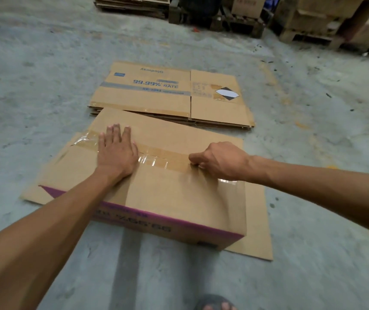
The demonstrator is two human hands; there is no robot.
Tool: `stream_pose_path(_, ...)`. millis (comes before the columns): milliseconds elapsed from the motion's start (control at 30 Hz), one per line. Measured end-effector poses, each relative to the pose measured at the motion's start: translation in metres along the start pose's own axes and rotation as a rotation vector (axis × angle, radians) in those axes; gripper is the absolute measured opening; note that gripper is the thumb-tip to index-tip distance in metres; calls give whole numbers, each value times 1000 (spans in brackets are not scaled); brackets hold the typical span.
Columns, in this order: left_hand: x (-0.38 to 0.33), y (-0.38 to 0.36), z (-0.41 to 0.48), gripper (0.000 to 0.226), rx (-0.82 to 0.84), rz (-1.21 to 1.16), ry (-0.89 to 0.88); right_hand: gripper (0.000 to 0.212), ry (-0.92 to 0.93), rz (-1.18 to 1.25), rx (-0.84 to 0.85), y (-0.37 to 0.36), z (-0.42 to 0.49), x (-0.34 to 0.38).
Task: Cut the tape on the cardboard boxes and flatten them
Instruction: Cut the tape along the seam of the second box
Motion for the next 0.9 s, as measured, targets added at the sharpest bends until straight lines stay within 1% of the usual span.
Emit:
stream_pose_path(67, -20, 5, -7, 60, -28, 9, 6, 13, 11, -20, 14, 4, 1, 0)
stream_pose_path(100, -37, 7, -13, 58, -40, 2, -54, 13, 11, -32, 11, 7, 0, 0)
stream_pose_path(167, -70, 1, -27, 53, -10, -31, -255, 15, 18, -32, -20, 10, -2, 1)
stream_pose_path(200, -79, -5, -34, 53, 29, -43, -325, 16, 18, -22, -36, 10, -5, 1)
stream_pose_path(233, -80, -10, -37, 53, 63, -49, -344, 16, 15, -13, -48, 8, -8, 1)
stream_pose_path(333, -72, -17, -35, 54, 82, -43, -304, 15, -2, -22, -73, 0, -25, -5)
stream_pose_path(600, -73, -15, -35, 54, 71, -45, -322, 21, -36, -3, -117, -9, -58, -21)
stream_pose_path(700, -74, -15, -36, 54, 58, -36, -325, 21, -41, -45, -122, -11, -63, -24)
stream_pose_path(800, -73, -14, -34, 54, 46, -31, -323, 26, -69, -35, -115, -14, -73, -24)
stream_pose_path(900, -73, -15, -34, 54, 50, -26, -322, 22, -86, -46, -125, -16, -85, -29)
Point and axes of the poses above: each hand's wrist, its own z-axis towards the middle knuckle, its own y-axis out of the back of the hand, x = y × z, the point moved 9 cm from there along z, towards the middle knuckle, and after that the axes turned 14 degrees about y, right-handed, at the moved point
